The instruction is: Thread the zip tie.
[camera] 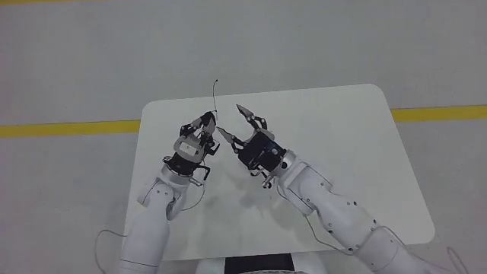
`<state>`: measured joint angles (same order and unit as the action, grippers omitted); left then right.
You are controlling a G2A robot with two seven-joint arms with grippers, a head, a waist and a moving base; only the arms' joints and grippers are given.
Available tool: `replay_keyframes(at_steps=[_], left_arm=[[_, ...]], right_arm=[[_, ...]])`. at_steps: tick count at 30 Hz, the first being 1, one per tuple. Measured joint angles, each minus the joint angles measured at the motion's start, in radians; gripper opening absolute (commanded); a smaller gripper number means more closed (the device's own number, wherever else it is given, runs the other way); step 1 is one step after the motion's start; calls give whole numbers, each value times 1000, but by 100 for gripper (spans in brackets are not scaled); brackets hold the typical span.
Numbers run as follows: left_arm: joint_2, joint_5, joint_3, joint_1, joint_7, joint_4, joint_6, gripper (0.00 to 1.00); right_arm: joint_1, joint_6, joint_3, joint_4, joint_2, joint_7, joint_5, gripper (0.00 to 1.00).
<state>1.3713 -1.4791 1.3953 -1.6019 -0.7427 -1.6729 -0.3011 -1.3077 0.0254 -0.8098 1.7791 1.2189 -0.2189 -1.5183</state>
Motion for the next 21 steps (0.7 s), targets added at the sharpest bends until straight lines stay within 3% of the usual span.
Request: replay_keyframes(at_steps=[21], left_arm=[[0,0,0,0,0,0,0,0]], right_arm=[[20,-2,20,-35,38,-10,-22,31]])
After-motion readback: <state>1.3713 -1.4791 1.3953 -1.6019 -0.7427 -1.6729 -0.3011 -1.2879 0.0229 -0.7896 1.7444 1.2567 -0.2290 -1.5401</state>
